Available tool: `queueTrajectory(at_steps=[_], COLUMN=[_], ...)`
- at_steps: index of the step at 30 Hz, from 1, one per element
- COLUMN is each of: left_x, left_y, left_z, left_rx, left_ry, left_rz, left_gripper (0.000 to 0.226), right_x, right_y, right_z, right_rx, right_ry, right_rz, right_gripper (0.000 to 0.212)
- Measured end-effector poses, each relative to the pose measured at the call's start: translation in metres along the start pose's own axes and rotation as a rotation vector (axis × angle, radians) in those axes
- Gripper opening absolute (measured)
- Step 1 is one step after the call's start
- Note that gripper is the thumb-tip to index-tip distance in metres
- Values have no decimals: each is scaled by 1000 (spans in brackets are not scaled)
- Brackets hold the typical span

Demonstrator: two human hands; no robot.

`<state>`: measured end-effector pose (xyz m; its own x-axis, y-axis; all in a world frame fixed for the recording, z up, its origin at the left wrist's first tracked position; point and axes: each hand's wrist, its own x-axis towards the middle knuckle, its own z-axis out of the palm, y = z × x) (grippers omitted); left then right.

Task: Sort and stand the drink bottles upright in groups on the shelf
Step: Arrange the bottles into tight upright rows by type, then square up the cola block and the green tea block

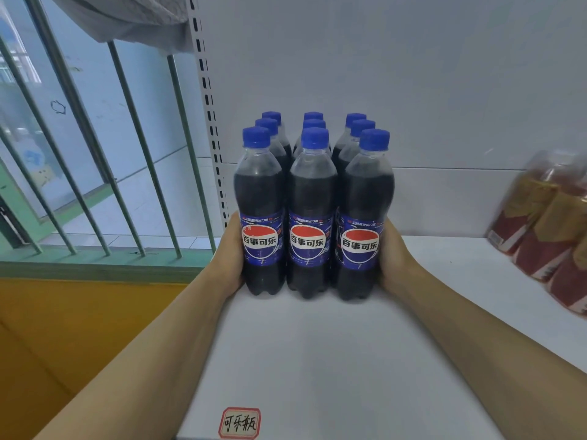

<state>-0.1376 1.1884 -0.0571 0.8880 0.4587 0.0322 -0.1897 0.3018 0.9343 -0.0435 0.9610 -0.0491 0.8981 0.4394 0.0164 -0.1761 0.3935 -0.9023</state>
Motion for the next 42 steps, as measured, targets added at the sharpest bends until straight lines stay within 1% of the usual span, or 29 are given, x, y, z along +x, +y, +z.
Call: queueTrajectory(at_steps=[10, 13, 17, 19, 25, 34, 37, 42], left_x=[-1, -3, -7, -9, -9, -8, -8, -9], left_y=[1, 1, -2, -6, -6, -8, -8, -5], left_z=[2, 1, 0, 2, 6, 8, 8, 6], left_rx=[-34, -29, -64, -53, -44, -51, -49, -46], left_ry=[0, 3, -28, -14, -14, 10, 12, -12], left_rz=[28, 42, 61, 65, 81, 72, 65, 53], left_gripper=[53, 48, 47, 48, 46, 46, 46, 45], right_x=[-2, -6, -14, -17, -18, -14, -14, -15], right_y=[-1, 0, -2, -3, -1, 2, 2, 1], right_z=[4, 5, 1, 1, 8, 7, 7, 7], right_rx=[-14, -16, -20, -19, -9, 65, 70, 69], right_ry=[19, 11, 15, 28, -7, -13, 5, 5], right_rz=[-14, -23, -62, -78, -50, -68, -63, -68], right_gripper=[67, 67, 62, 58, 65, 64, 60, 64])
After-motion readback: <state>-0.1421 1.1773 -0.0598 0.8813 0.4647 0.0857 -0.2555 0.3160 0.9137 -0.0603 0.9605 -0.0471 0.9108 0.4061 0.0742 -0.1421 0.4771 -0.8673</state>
